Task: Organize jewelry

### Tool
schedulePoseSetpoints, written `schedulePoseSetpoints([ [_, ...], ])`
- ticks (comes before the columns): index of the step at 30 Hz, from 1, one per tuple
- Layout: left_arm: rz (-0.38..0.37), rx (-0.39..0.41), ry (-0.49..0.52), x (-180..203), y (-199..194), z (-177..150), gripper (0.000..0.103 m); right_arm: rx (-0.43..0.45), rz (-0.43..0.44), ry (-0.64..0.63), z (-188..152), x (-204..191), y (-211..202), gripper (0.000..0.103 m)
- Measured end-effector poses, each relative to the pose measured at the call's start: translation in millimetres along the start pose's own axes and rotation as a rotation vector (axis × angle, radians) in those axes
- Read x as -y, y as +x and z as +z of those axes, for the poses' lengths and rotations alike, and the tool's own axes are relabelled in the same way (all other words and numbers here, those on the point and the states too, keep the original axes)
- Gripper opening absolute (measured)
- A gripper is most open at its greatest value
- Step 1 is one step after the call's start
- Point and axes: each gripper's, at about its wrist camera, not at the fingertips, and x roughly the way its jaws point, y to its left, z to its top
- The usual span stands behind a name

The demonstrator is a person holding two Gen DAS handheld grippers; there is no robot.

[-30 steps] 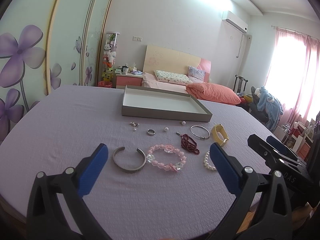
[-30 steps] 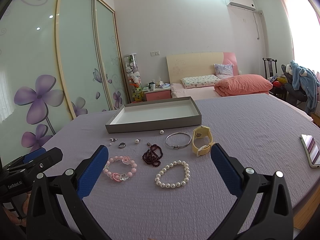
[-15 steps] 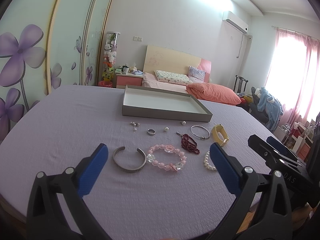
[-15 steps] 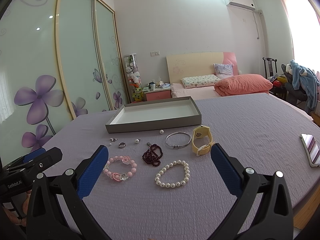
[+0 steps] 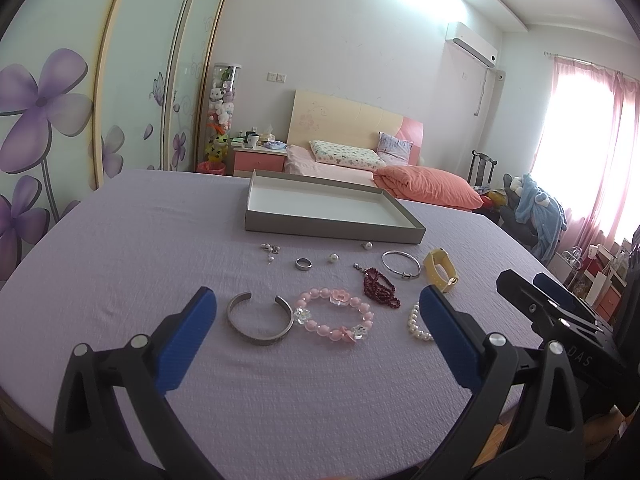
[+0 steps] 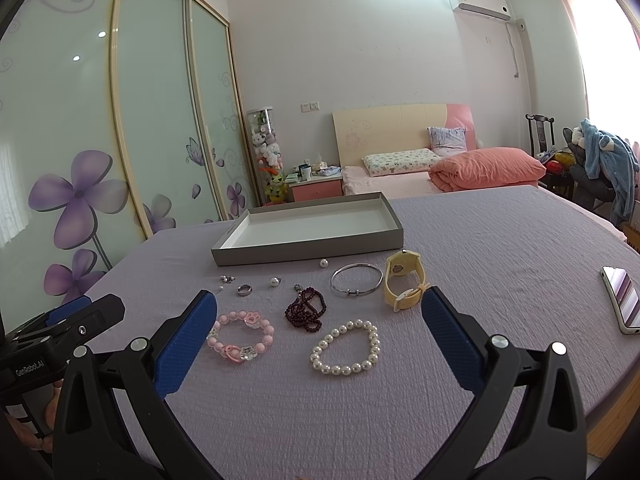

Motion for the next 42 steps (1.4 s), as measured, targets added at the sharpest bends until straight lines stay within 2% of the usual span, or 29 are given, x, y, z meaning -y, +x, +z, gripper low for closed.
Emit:
schedulePoseSetpoints([
  [22,0.007,-0.008,-0.003,-6.1,-4.0,-3.0,0.101,-0.013,-0.002,-0.001,-2.8,-0.5,1.4,0.102],
  [27,0.035,-0.044,-0.013,-19.1,0.0,-3.5,0.101,-0.100,-0.009,0.011,-17.2,2.9,19.4,0.102],
  [32,0.067,-0.115,-0.036,-29.8,19.3,-9.5,0.101,-0.200,-0.011,0.018,-28.0,7.5,38.3,0.102],
  [34,0.078,-0.148,-0.049,-35.3,26.1,-12.4,0.101,-0.239,-0.020,0.019,-31.9,9.1,46.5,0.096],
  [37,0.079,-0.183,-0.072,-44.9,35.5,-17.8,0.101,-0.284,-0.040,0.046,-34.3,15.6,56.6,0.080],
  [38,0.082,-0.194,-0.077,-47.5,38.2,-19.3,0.101,-0.300,-0.059,0.048,-34.4,17.9,60.6,0.073],
  [40,0.077,-0.212,-0.085,-51.9,42.7,-22.0,0.101,-0.323,-0.094,0.049,-34.4,22.3,66.9,0.067],
  [42,0.075,-0.226,-0.084,-53.9,46.9,-24.3,0.101,-0.361,-0.125,0.051,-34.4,26.1,76.4,0.056],
])
